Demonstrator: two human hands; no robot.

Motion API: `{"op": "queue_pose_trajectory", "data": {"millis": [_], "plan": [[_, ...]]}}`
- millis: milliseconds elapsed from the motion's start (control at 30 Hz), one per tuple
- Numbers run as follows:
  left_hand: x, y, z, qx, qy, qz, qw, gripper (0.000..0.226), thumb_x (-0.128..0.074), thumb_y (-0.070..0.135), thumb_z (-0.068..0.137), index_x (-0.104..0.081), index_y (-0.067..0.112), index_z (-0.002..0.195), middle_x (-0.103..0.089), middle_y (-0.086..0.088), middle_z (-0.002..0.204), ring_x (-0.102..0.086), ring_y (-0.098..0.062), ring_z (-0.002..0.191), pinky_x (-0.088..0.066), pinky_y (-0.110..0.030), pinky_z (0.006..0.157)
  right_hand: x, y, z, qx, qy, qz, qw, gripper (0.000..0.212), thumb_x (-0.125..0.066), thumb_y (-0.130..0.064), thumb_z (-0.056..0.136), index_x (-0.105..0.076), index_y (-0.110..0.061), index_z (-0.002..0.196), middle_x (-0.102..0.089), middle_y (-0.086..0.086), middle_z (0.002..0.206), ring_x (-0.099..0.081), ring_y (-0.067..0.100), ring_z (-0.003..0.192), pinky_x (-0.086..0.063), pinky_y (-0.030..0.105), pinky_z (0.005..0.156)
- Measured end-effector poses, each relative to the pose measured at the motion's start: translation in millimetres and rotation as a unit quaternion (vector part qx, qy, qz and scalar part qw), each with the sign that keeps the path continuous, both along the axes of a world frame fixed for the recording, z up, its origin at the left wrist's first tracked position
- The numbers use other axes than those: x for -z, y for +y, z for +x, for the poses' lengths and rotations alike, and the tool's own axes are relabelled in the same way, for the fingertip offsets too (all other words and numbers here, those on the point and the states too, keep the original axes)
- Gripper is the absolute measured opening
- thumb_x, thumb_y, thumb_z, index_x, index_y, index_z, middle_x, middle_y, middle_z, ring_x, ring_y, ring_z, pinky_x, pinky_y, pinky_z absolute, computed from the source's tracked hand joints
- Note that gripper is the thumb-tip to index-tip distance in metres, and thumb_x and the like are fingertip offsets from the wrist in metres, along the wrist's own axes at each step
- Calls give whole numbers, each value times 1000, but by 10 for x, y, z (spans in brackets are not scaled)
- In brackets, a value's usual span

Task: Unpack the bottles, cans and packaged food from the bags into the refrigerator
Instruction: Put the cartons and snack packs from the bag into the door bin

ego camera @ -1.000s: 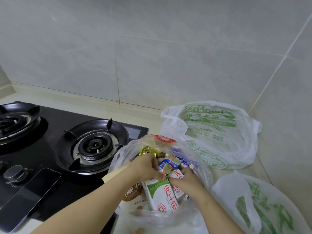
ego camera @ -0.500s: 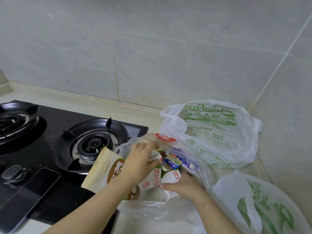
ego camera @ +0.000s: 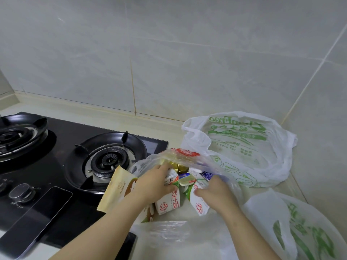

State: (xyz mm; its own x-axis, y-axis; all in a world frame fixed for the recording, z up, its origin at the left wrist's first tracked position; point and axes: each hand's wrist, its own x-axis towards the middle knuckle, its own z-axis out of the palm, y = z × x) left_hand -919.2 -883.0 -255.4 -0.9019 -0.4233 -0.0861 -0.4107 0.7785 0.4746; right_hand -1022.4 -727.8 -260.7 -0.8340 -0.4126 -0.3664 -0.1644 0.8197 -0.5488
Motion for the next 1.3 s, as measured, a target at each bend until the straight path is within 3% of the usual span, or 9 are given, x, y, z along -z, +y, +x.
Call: {"op": "queue_pose_trajectory", "data": {"millis": [167,367,500,567,733,867,1000,1133,1300], "plan": [[7,-90,-26,-22,-9,17,1000,50,-64,40,83,-41,27,125,-58,7,118,-59,-10,101,-54,-31,80,-363,73,-10,-34,85,44,995,32,-60,-38,81,-44,-19,101,-60,-1,93,-59,21,90,-43,30,68],[-7,-86,-31,-23,-13,23,999,52,-64,39,83,-39,28,128,-57,8,119,-60,-10,101,-54,-30,81,-475,87,-56,43,-51,-161,985,30,-62,-32,86,-49,-17,107,-63,-4,92,-60,14,85,-47,34,74],[-10,-81,-3,-5,-19,29,999,55,-64,39,83,-37,30,130,-56,6,124,-59,-13,104,-53,-33,85,-360,53,-19,70,-178,-291,937,47,-64,-18,88,-41,-24,128,-64,1,114,-65,14,85,-49,31,66],[-14,-77,20,11,-21,33,999,56,-64,38,84,-35,31,131,-55,6,125,-59,-13,104,-53,-33,85,-265,65,-15,55,-231,-332,913,57,-65,-3,84,-40,-29,128,-66,1,107,-67,20,88,-54,38,71],[-33,-82,69,14,-5,60,998,56,-66,33,84,-33,26,128,-54,7,123,-58,-10,99,-51,-27,82,-66,63,29,31,-249,-336,908,79,-61,18,75,-40,-39,126,-62,8,107,-65,25,94,-56,45,71],[-70,-76,113,21,-12,64,998,56,-66,34,84,-32,22,126,-50,9,110,-53,-7,91,-45,-20,73,78,42,101,53,-239,-344,907,69,-54,25,72,-50,-25,120,-63,2,107,-65,25,94,-54,39,64],[-66,-50,135,42,-21,58,997,56,-65,34,84,-32,22,126,-47,5,121,-54,-12,101,-49,-29,85,160,53,130,62,-207,-348,912,60,-50,22,71,-52,-28,102,-63,2,109,-65,25,95,-57,42,66],[-67,-21,130,80,-24,44,996,56,-66,33,82,-34,24,127,-32,5,128,-48,-13,105,-48,-28,88,146,117,119,11,-164,-296,941,55,-55,11,68,-50,-34,99,-62,2,109,-64,20,96,-55,35,66],[-117,-58,186,130,-69,107,983,57,-64,17,83,-32,37,127,-26,8,123,-44,-15,112,-52,-28,88,74,205,174,-58,-126,-279,950,58,-64,17,71,-52,-30,103,-59,-7,96,-60,8,89,-54,29,68]]}}
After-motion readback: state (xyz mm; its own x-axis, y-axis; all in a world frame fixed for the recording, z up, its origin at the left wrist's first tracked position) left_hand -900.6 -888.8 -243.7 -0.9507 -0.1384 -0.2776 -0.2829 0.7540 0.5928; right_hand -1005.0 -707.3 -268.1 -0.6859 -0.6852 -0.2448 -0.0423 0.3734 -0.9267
